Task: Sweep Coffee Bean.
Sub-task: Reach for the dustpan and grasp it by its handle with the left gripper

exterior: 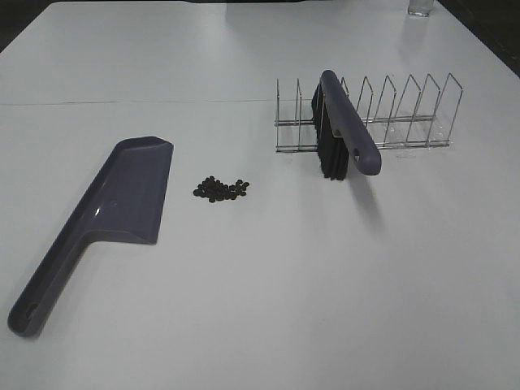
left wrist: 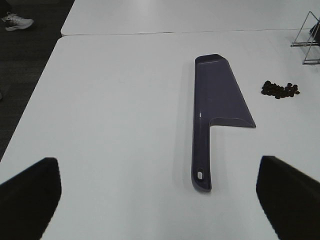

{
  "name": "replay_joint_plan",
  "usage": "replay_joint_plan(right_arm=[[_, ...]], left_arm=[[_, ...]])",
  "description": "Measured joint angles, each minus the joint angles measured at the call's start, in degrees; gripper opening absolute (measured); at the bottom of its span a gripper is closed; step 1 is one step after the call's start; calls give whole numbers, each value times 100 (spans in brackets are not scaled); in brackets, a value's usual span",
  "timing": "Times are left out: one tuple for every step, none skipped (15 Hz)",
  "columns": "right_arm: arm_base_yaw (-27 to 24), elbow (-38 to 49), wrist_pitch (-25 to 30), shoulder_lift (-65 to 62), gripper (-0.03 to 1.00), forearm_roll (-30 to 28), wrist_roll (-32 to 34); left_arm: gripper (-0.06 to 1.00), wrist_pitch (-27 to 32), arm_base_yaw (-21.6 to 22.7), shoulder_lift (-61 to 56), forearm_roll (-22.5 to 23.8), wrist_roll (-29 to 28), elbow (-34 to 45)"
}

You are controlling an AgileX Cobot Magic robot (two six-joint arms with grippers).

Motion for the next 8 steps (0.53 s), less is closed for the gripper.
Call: replay_joint_plan(right_arm=[[0,0,0,0,98,0,0],[0,0,0,0,98,0,0],[0,0,0,0,98,0,0],[0,0,0,0,98,0,0],[0,0,0,0,98,0,0],[0,0,0,0,98,0,0],[0,0,0,0,98,0,0],[0,0,0,0,98,0,0]], left_arm=[[100,0,0,0,0,34,0],[99,0,0,0,0,57,0],[99,0,0,0,0,74,0],[99,0,0,0,0,74,0],[99,0,0,0,0,74,0],[99,0,0,0,0,74,0],[99,0,0,0,0,80,0],[99,0,0,0,0,80,0]])
